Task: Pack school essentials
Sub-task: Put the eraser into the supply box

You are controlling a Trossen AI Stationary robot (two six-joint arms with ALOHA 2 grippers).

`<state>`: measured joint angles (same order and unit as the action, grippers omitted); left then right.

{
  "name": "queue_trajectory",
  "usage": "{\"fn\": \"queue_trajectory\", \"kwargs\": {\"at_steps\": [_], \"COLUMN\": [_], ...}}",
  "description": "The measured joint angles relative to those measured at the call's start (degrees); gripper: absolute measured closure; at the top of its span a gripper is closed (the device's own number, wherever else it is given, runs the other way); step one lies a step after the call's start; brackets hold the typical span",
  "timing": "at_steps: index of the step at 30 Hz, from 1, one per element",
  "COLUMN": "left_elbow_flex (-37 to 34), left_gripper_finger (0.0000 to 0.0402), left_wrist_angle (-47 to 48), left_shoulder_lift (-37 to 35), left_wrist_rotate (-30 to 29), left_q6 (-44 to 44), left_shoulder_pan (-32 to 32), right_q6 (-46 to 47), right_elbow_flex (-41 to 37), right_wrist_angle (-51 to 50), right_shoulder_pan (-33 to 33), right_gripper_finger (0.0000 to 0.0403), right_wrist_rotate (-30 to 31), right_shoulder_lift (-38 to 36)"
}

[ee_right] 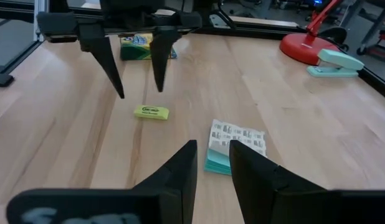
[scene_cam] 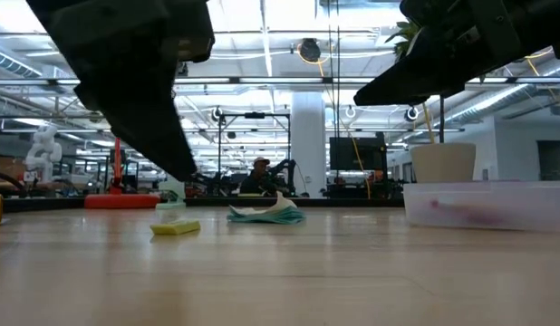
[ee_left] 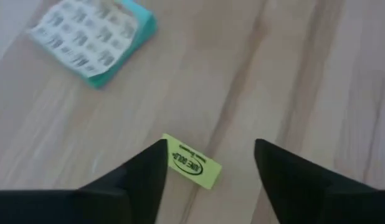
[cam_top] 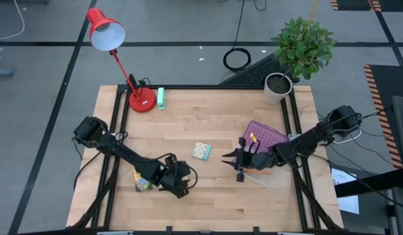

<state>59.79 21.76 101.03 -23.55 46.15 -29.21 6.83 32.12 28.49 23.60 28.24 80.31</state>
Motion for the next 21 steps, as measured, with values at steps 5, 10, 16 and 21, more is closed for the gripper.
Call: {"fn": "queue_trajectory", "kwargs": {"at_steps": [5,10,16,21], "left_elbow_flex": [0.0,0.1,0.1,0.5], "left_gripper_finger": [0.0111,0.0106,0.0106,0.0106], "left_wrist_angle": [1.2,3.4,0.8,0.8], "left_shoulder_lift": [0.6,1.9,4.7,6.8], "left_wrist_rotate": [-1.5,-3.1,-4.0,-4.4], "left_q6": [10.2,19.5,24.2,25.2], "left_shoulder_pan": [-0.8,-0.8,-1.0,-1.2], "right_q6": [0.0,0.0,0.8,1.3], "right_elbow_flex": [0.0,0.0,0.0,0.0], "right_wrist_angle": [0.0,0.0,0.6,0.9], "right_shoulder_pan": [0.1,0.1,0.1,0.1], "right_gripper_finger": [0.0313,0.0313,0.0314,0.0314], "right_wrist_rotate": [0.0,-1.2,-1.5,-1.7], "right_shoulder_lift": [0.0,0.0,0.0,0.0]}}
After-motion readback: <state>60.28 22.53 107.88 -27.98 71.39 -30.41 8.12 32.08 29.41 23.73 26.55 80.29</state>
